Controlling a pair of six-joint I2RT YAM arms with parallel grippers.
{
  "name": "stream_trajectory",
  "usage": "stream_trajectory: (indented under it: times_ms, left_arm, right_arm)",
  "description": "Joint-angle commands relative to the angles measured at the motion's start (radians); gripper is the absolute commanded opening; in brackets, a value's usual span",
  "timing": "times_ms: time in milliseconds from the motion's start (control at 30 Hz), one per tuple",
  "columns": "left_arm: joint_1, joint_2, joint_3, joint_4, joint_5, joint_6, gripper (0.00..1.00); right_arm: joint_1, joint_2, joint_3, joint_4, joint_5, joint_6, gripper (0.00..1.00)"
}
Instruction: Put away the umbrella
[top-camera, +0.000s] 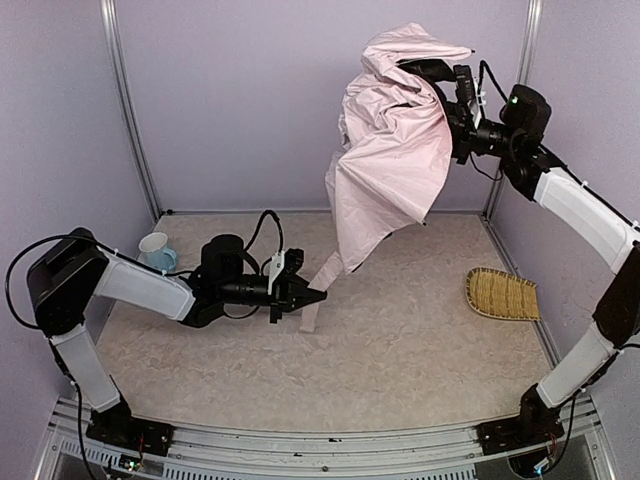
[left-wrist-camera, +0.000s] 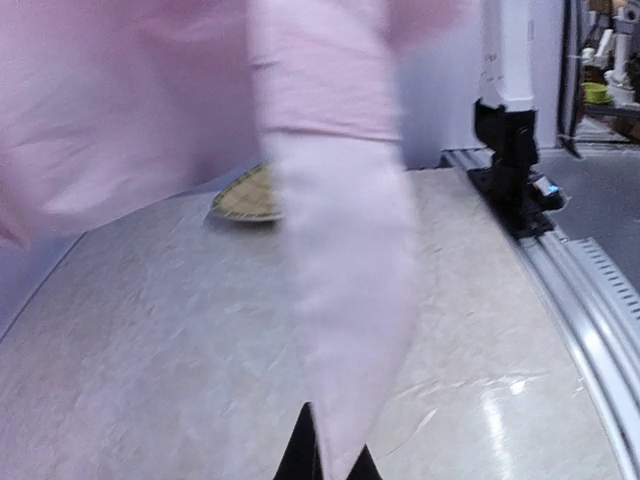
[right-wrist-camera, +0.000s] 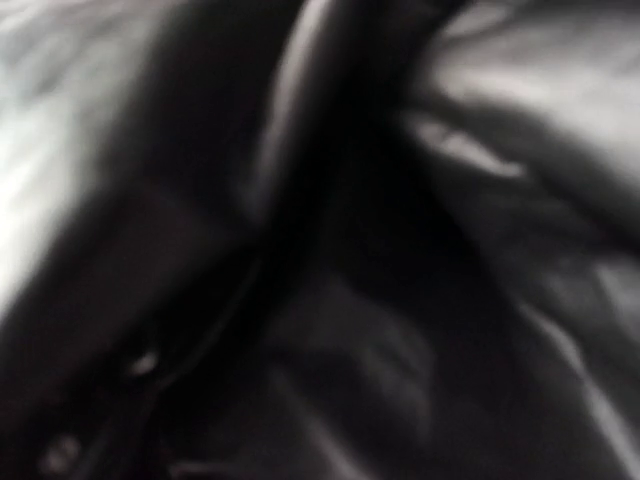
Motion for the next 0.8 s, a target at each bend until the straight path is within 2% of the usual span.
stream_trajectory:
  times_ms: [0,67,200,333,533,667,767]
  left_arm:
    - [0.125,0.091,0.108,-0.158,-0.035,0.119,0.0]
    - [0.15,0.164,0.234,-0.239,-0.025,0.187,0.0]
    - [0.16,0.329,0.534,-0.478,-0.028,0.276,0.0]
    - [0.206,0.424,0.745,-0.473,-0.035,0.236,0.0]
    - [0.263,0.449,0.896,-0.422,-0.027,0.222,0.0]
    - [0.267,0.461,0.936,-0.411,-0.047,0.246,0.0]
    - [0.262,0.467,0.912,-0.384,-0.081,0.267,0.0]
  right_arm:
    - [0.136,-0.135,-0.001,-0.377,-0.109,-0.398,0.0]
    - [0.168,-0.162,-0.028,-0.441,-0.126,-0.443,0.0]
    - [0.277,-0.201,-0.091,-0.44,-0.133,-0.468,0.0]
    - [0.372,-0.195,-0.193,-0.47,-0.132,-0.47,0.0]
    - [0.396,-0.167,-0.509,-0.34,-0.02,-0.336,0.0]
    - [0.41,-0.042,-0.654,-0.232,0.016,-0.267,0.0]
    - [0.429,0.1,-0.68,-0.225,0.086,-0.26,0.0]
